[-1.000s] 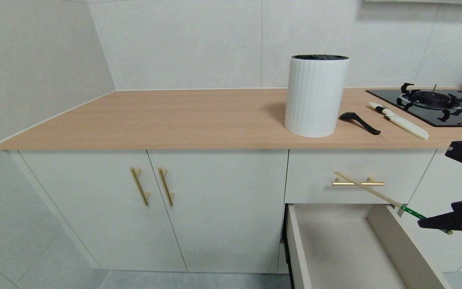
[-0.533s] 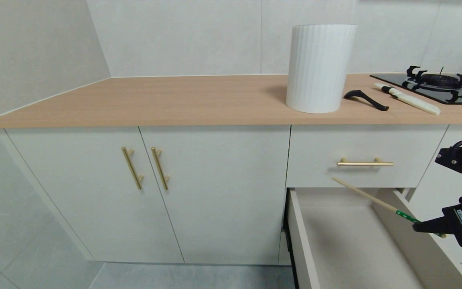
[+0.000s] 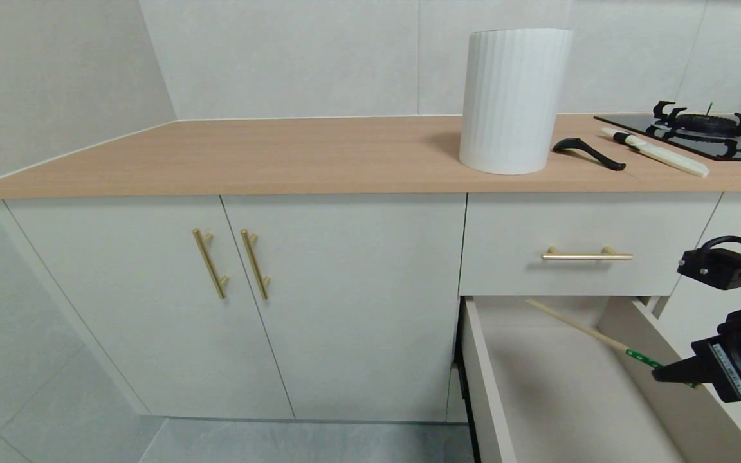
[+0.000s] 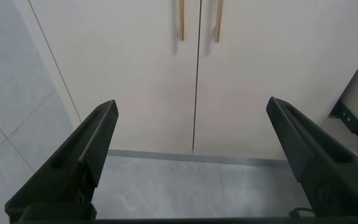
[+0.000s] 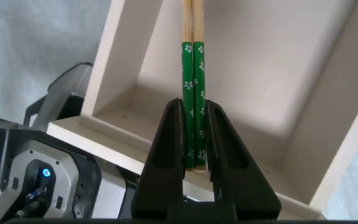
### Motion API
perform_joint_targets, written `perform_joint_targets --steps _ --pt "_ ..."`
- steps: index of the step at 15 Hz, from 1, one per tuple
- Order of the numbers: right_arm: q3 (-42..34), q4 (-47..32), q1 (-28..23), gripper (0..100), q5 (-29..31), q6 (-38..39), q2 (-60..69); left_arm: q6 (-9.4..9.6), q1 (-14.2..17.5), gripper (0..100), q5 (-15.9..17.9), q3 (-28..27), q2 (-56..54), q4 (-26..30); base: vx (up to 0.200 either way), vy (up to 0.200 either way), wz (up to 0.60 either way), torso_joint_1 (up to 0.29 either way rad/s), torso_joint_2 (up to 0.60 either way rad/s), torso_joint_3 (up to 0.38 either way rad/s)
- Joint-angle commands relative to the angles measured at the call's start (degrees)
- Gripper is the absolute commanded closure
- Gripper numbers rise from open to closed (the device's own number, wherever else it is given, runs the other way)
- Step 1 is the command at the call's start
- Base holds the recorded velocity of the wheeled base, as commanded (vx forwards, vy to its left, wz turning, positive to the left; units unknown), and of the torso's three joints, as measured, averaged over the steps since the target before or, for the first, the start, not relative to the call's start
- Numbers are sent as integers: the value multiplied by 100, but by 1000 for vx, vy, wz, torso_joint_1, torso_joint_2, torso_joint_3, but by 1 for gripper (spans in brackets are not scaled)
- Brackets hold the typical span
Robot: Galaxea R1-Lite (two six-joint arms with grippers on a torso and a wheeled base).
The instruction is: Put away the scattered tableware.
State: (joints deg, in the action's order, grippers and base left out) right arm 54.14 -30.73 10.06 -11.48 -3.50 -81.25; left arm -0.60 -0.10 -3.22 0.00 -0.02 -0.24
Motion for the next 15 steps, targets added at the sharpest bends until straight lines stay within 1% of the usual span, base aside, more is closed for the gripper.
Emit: perform_joint_targets --steps 1,2,3,4,5,7,9,10,11,13,15 --pt "-9 15 216 100 67 16 -1051 -2 1 0 -3 0 2 -2 0 0 0 0 0 0" --pt "-9 15 216 100 67 16 -1051 -2 1 0 -3 0 2 -2 0 0 0 0 0 0" --pt "0 454 242 100 94 139 -1956 -2 1 0 -3 0 2 -2 0 0 0 0 0 0" --pt "-17 551 242 100 94 200 -2070 -2 1 0 -3 0 2 -2 0 0 0 0 0 0" --pt "-35 990 277 100 94 526 -2492 -2 1 0 -3 0 2 -2 0 0 0 0 0 0" --pt "-26 1438 392 100 190 965 -2958 -2 1 0 -3 0 2 -2 0 0 0 0 0 0" --pt "-35 1825 568 100 445 1325 -3336 -2 1 0 -3 0 2 -2 0 0 0 0 0 0" --pt "-35 2036 691 100 744 1607 -3608 -2 1 0 -3 0 2 -2 0 0 0 0 0 0" --pt "-26 2142 743 100 893 1703 -3731 -2 1 0 -3 0 2 -2 0 0 0 0 0 0" --pt "-79 2713 928 100 1078 2169 -4118 -2 10 0 -3 0 2 -2 0 0 0 0 0 0" --pt "-281 3170 981 100 1474 2187 -4355 -2 1 0 -3 0 2 -2 0 0 0 0 0 0"
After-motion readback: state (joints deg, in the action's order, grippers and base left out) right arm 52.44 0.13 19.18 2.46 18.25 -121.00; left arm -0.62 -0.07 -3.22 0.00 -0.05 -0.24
